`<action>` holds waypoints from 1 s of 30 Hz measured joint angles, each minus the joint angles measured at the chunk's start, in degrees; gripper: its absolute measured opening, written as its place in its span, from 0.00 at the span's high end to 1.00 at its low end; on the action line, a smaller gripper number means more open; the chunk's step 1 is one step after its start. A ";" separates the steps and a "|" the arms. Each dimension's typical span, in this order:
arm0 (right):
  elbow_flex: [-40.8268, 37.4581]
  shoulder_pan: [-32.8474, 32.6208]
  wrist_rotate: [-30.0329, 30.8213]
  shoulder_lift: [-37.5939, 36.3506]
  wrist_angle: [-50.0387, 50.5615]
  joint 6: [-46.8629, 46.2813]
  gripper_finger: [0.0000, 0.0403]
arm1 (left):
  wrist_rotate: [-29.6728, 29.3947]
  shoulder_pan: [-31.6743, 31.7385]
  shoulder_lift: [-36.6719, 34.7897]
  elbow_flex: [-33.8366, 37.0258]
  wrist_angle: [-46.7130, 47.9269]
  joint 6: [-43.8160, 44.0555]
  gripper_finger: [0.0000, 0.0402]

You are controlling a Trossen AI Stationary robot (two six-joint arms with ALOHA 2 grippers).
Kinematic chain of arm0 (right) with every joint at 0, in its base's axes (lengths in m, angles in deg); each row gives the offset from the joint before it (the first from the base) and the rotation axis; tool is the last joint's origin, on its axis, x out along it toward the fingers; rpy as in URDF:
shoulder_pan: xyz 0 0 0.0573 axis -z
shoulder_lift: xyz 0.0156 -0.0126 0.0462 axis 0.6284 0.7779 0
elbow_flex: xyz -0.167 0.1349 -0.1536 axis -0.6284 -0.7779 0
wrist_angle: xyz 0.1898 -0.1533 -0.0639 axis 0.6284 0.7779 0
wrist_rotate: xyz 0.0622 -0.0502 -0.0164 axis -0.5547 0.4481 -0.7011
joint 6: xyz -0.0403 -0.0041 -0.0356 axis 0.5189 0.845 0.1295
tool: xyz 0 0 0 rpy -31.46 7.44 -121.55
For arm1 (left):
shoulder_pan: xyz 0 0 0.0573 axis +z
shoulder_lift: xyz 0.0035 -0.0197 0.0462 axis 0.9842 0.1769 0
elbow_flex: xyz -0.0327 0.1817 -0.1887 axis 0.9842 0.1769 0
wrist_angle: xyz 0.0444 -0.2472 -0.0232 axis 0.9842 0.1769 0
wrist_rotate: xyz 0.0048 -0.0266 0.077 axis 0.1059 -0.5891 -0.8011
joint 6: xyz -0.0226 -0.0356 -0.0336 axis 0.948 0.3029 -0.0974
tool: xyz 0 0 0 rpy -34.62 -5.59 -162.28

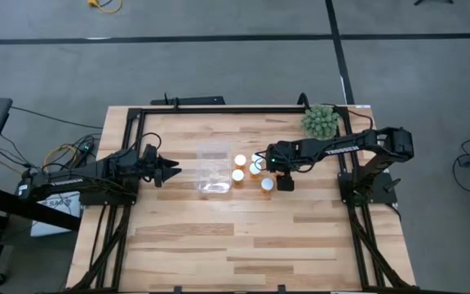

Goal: Pick and place pill bottles into a basket
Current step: Put the orange pill bottle into the transparent container

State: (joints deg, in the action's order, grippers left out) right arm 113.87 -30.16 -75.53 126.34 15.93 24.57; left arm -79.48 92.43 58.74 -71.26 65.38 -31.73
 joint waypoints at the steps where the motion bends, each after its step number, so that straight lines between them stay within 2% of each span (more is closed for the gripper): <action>1: 0.00 0.00 -0.08 0.00 0.00 0.00 0.35 | 0.00 -0.02 -0.02 0.00 0.00 0.00 0.38; 13: 0.00 0.00 -0.03 -0.02 0.31 0.00 0.52 | 0.00 -0.02 0.01 0.00 0.00 -0.02 0.38; 17: 0.00 0.00 -0.03 -0.06 1.39 -0.01 0.53 | 0.00 -0.02 0.01 0.00 0.00 -0.02 0.38; 23: 0.12 0.00 -0.03 -0.07 3.54 -0.04 0.47 | 0.02 -0.02 -0.01 0.00 0.00 -0.02 0.38; 30: 4.13 0.00 -0.10 -0.07 7.50 1.46 0.53 | 0.00 0.00 0.00 0.00 0.00 0.00 0.38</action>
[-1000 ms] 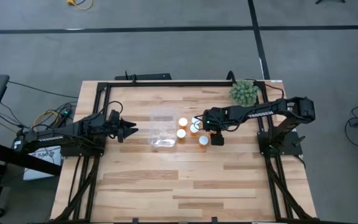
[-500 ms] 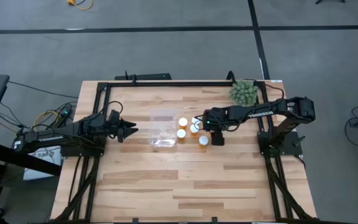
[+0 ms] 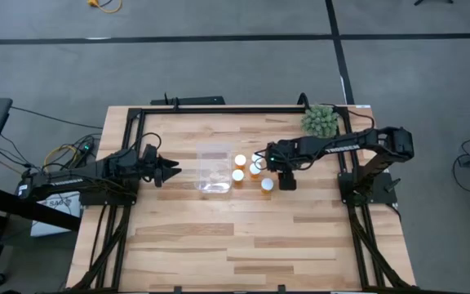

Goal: Pick and place pill bottles into a basket
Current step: Put the orange pill bottle into the transparent container

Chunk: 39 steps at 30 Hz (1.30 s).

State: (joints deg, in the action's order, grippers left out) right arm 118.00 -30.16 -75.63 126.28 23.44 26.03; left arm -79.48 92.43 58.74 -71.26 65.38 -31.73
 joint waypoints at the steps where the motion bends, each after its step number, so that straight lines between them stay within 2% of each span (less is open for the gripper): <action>1: 0.74 0.00 0.00 0.00 0.48 0.51 0.53 | 0.00 0.00 -0.02 0.00 0.00 -0.02 0.38; 9: 7.16 0.00 0.07 0.02 5.29 2.50 0.48 | 0.02 -0.02 0.00 0.00 0.00 -0.02 0.38; 15: 13.54 0.11 0.24 0.02 9.68 5.42 0.53 | 0.02 -0.01 -0.02 0.00 0.00 0.03 0.38; 19: 17.26 0.45 0.26 0.03 11.23 6.07 0.54 | 0.02 -0.02 0.00 0.00 0.00 0.40 0.38; 25: 21.48 0.74 0.26 0.04 11.58 7.10 0.45 | 0.02 0.00 0.00 0.00 0.00 0.90 0.38; 29: 23.42 0.71 0.22 0.08 11.62 8.66 0.49 | 0.02 0.00 -0.01 0.00 0.00 0.99 0.38; 35: 27.95 0.70 0.07 3.62 12.49 9.55 0.52 | 0.02 -0.02 -0.01 0.00 -0.02 1.01 0.38; 39: 32.74 0.23 -0.02 8.13 13.22 10.52 0.46 | 0.02 0.00 0.00 0.00 -0.04 1.01 0.38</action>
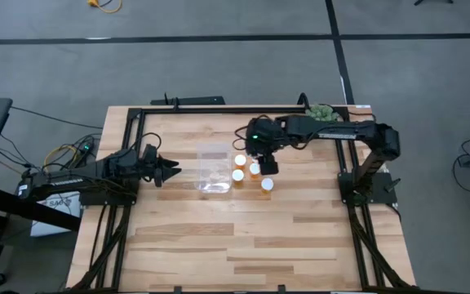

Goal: Pick and place pill bottles into a basket
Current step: Put the orange pill bottle into the transparent container

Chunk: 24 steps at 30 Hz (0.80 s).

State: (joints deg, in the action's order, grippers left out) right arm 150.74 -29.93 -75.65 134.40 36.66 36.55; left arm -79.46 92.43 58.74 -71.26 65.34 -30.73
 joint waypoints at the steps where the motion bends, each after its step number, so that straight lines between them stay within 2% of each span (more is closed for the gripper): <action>1: 1.47 -0.02 -0.23 1.39 0.69 0.22 0.45 | 0.00 -0.02 -0.02 0.00 -0.05 0.02 0.38; 8: 13.94 -1.15 -2.54 10.56 3.12 3.80 0.52 | 0.00 -0.02 -0.02 0.00 -0.21 0.04 0.38; 11: 18.92 -1.94 -2.61 13.70 3.54 5.16 0.52 | 0.02 0.00 0.00 0.00 -0.28 0.03 0.38; 14: 23.37 -3.02 -2.79 16.55 4.13 6.01 0.47 | 0.00 -0.01 -0.01 0.00 -0.46 0.03 0.38; 18: 26.95 -3.81 -5.06 19.03 4.18 6.85 0.44 | 0.02 -0.02 0.00 0.00 -0.48 0.04 0.38; 24: 28.40 -5.26 -5.57 21.48 4.14 7.61 0.52 | 0.00 -0.02 -0.02 0.00 -0.48 0.04 0.38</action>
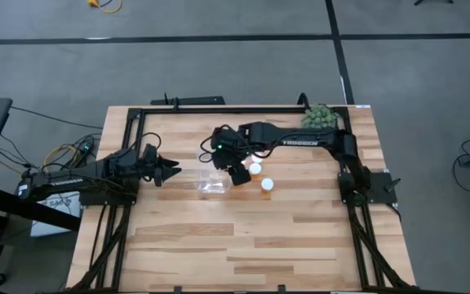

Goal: Pick and place pill bottles into a basket
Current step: Put the orange pill bottle into the transparent container

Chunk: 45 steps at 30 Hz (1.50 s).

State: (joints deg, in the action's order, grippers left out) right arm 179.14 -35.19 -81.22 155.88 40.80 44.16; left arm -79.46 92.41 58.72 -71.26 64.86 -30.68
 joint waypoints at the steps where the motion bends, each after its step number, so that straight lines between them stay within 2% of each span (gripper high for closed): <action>1: 0.00 -0.18 -0.13 0.09 -0.22 0.02 0.52 | 0.02 0.00 0.02 0.00 0.00 0.00 0.38; 9: 0.00 -0.70 -1.42 0.12 -4.46 -1.01 0.45 | 0.09 0.00 0.02 0.00 0.02 0.00 0.38; 16: -0.09 -0.74 -1.68 1.95 -6.07 -1.08 0.52 | 0.11 0.00 0.01 0.00 0.04 0.00 0.38; 24: 0.12 -0.63 -1.66 5.14 -7.55 -2.62 0.44 | 0.13 0.02 0.02 0.00 0.35 0.00 0.38; 31: -0.07 -0.67 -2.96 6.78 -6.07 -2.68 0.51 | 0.15 0.02 0.02 0.00 0.35 0.00 0.38; 34: 0.07 -0.78 -3.02 7.97 -7.29 -2.75 0.51 | 0.17 0.01 0.02 0.00 0.33 0.00 0.38; 39: 0.04 -0.78 -3.57 9.26 -5.72 -3.16 0.44 | 0.20 0.00 0.00 0.00 0.33 0.37 0.38; 45: -0.02 -0.74 -3.57 9.46 -4.33 -2.26 0.49 | 0.23 0.01 0.02 0.00 0.35 0.50 0.38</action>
State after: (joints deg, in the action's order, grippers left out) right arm 179.12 -35.93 -84.79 165.33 36.47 41.90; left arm -79.23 92.42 58.74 -71.26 65.21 -30.18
